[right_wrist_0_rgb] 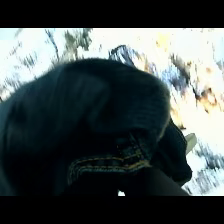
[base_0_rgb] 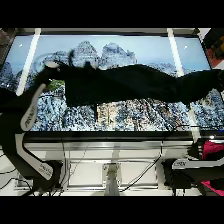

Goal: Fold the clothes and pants, and hang the long-sleeved shirts on hangers.

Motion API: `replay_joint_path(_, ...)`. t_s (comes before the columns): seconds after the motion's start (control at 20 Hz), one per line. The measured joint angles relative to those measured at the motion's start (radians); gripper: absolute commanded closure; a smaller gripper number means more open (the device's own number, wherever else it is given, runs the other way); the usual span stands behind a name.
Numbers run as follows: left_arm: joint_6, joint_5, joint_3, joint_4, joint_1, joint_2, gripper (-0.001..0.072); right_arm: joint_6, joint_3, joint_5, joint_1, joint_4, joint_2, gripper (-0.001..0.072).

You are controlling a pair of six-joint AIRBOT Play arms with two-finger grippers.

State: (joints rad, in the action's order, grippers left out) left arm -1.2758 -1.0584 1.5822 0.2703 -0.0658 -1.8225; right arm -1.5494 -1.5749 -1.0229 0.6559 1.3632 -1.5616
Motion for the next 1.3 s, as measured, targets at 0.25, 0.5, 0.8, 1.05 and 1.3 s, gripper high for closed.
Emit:
replay_joint_path(0.25, 0.02, 0.078, 0.158, -0.218, 0.151, 0.055, 0.0699, -0.024, -0.006, 0.327, -0.006, -0.29, -0.001, 0.0675)
replay_joint_path(0.5, 0.025, 0.094, 0.237, -0.379, 0.232, 0.067, 0.0699, -0.029, -0.06, 0.615, -0.046, -0.469, -0.002, 0.0675)
replay_joint_path(0.8, -0.017, -0.14, 0.241, -0.137, 0.217, 0.089, 0.0701, -0.034, -0.086, 0.457, -0.031, -0.408, -0.004, 0.0679)
replay_joint_path(1.05, -0.105, -0.284, 0.087, 0.369, 0.093, 0.224, 0.0701, -0.031, 0.044, 0.098, 0.076, -0.263, 0.007, 0.0678)
replay_joint_path(1.3, -0.124, -0.327, -0.276, 0.572, -0.011, 0.451, 0.07, -0.027, 0.261, -0.123, 0.195, -0.148, 0.01, 0.064)
